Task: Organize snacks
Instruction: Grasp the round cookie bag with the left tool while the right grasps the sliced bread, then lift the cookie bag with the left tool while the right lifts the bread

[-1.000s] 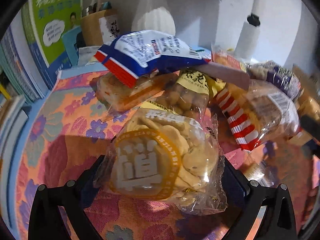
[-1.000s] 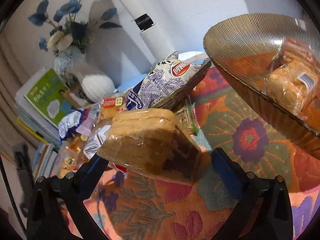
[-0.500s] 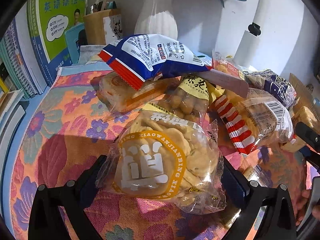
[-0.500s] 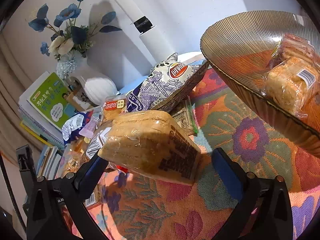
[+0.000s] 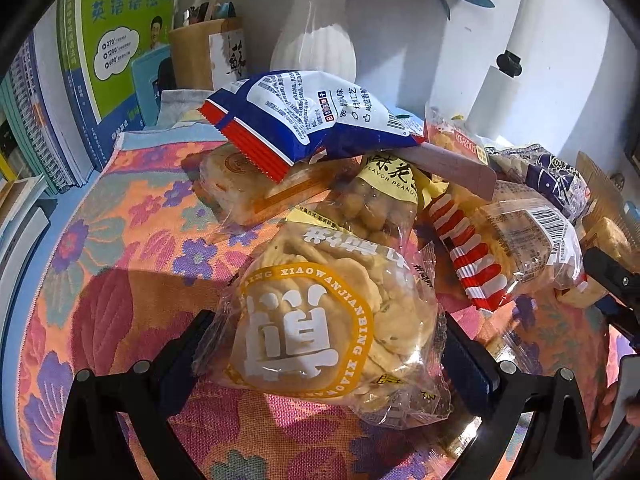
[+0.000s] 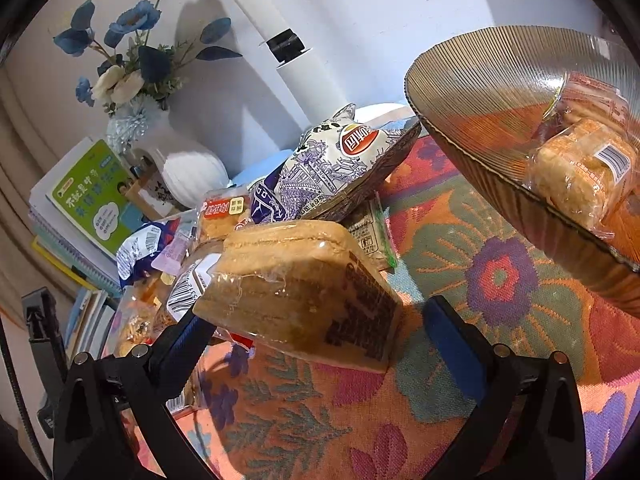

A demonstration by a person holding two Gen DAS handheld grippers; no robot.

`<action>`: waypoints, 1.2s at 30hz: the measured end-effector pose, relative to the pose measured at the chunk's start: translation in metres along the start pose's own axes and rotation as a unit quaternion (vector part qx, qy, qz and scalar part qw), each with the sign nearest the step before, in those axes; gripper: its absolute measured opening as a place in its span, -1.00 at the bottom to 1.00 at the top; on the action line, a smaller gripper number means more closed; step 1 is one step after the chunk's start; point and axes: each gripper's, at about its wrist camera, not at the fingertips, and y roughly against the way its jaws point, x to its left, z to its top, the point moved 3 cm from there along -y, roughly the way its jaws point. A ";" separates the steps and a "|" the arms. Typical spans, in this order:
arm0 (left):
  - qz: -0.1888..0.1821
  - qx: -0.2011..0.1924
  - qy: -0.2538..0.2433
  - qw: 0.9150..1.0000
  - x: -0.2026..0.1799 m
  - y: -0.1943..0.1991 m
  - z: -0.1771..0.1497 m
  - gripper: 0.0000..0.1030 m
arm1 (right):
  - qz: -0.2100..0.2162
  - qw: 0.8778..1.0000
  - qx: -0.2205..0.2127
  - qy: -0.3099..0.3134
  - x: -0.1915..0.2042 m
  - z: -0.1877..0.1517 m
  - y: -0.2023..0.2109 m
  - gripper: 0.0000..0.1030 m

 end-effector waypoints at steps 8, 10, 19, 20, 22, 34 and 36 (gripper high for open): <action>-0.031 -0.016 0.031 0.999 0.019 0.007 -0.001 1.00 | -0.006 1.000 0.001 0.006 0.002 0.001 -0.002 1.00; -0.033 -0.018 0.032 0.999 0.022 0.007 -0.002 1.00 | -0.004 1.000 -0.002 0.003 0.001 0.001 -0.001 1.00; -0.039 -0.022 0.038 0.998 0.021 0.009 -0.001 1.00 | -0.003 1.000 -0.013 0.005 0.001 0.002 0.001 1.00; -0.040 -0.023 0.039 0.998 0.022 0.008 -0.001 1.00 | -0.002 1.000 -0.011 0.008 0.002 0.002 0.000 1.00; -0.042 -0.025 0.040 0.998 0.022 0.009 -0.001 1.00 | -0.003 1.000 -0.012 0.014 0.004 0.002 0.000 1.00; -0.060 -0.058 0.037 0.996 0.017 0.021 -0.001 0.44 | 0.042 0.997 -0.056 -0.014 -0.004 0.005 0.017 0.38; -0.059 -0.061 0.038 0.996 0.017 0.022 -0.001 0.40 | 0.051 0.997 -0.061 -0.019 -0.005 0.005 0.019 0.33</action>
